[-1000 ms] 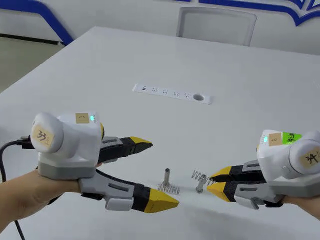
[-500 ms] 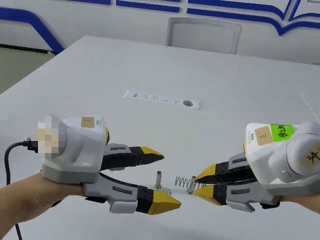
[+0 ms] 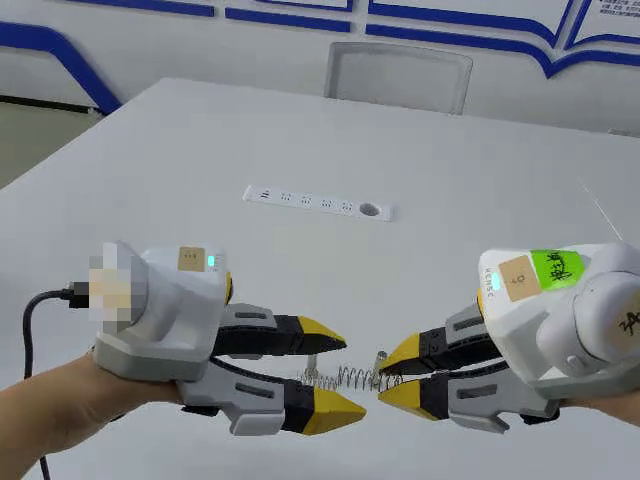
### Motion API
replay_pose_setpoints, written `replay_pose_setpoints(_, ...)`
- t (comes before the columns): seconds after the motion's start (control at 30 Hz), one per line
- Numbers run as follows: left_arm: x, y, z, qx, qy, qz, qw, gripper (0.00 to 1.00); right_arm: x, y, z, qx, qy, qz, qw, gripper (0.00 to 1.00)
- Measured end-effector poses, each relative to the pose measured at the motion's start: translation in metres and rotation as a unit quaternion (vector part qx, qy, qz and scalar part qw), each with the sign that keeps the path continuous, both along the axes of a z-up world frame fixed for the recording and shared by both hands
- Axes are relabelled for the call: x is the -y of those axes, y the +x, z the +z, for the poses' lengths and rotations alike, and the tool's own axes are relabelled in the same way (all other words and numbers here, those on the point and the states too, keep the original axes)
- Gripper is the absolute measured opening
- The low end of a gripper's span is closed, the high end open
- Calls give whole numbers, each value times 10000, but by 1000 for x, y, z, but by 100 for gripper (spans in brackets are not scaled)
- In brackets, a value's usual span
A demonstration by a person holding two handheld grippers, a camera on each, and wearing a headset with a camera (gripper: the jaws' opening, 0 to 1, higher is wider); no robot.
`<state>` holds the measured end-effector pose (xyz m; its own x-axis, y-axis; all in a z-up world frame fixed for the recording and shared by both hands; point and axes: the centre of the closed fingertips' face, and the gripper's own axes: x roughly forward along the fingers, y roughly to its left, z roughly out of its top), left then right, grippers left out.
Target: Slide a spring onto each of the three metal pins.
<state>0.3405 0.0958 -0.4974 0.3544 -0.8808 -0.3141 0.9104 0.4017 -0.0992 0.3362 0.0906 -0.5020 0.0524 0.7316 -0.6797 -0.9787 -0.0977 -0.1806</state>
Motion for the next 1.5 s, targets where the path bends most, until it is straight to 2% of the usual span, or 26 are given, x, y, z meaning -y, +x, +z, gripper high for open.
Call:
replay_pose_setpoints(0.2,4,-5,1,-57,-38,-147,9999,28,-1,-1,1,-4,-10,38,10000,11)
replay_pose_setpoints(0.47,6,-7,3,-127,-95,-190,9997,21,-2,-5,3,-14,-21,118,9999,11)
replay_pose_setpoints(0.5,7,-11,5,-195,-129,-250,9994,19,-2,-7,4,-23,-16,148,9999,11)
replay_pose_setpoints(0.57,9,-13,7,-142,-140,-286,9994,17,-3,-11,5,-23,-2,240,9997,11)
replay_pose_setpoints(0.63,8,-14,6,-89,-46,-310,9995,13,-4,-14,7,-78,64,262,9996,11)
replay_pose_setpoints(0.77,10,-16,5,-16,40,-358,9994,11,-3,-15,7,-37,30,274,9996,11)
replay_pose_setpoints(0.87,10,-17,5,175,218,-426,9987,10,-3,-16,6,48,13,284,9996,11)
replay_pose_setpoints(0.9,11,-17,6,246,263,-456,9983,10,-3,-16,6,141,-6,325,9994,11)
replay_pose_setpoints(1.0,11,-17,6,338,348,-518,9975,10,-2,-15,7,209,8,387,9990,12)
replay_pose_setpoints(1.13,9,-17,4,350,432,-540,9970,10,2,-10,7,131,45,274,9995,18)
replay_pose_setpoints(1.2,8,-17,6,356,397,-547,9971,10,5,-9,6,45,75,221,9997,17)
replay_pose_setpoints(1.3,8,-17,9,254,249,-563,9978,10,2,-10,10,-133,325,153,9993,15)
replay_pose_setpoints(1.33,9,-17,11,300,221,-564,9977,10,2,-11,10,-224,357,148,9990,15)
replay_pose_setpoints(1.4,9,-17,12,267,179,-563,9979,10,2,-12,11,-216,379,176,9989,13)
replay_pose_setpoints(1.43,9,-17,12,287,178,-579,9978,10,2,-14,9,-299,351,170,9988,12)
replay_pose_setpoints(1.5,10,-19,11,311,227,-627,9973,10,2,-14,8,-310,344,181,9988,12)
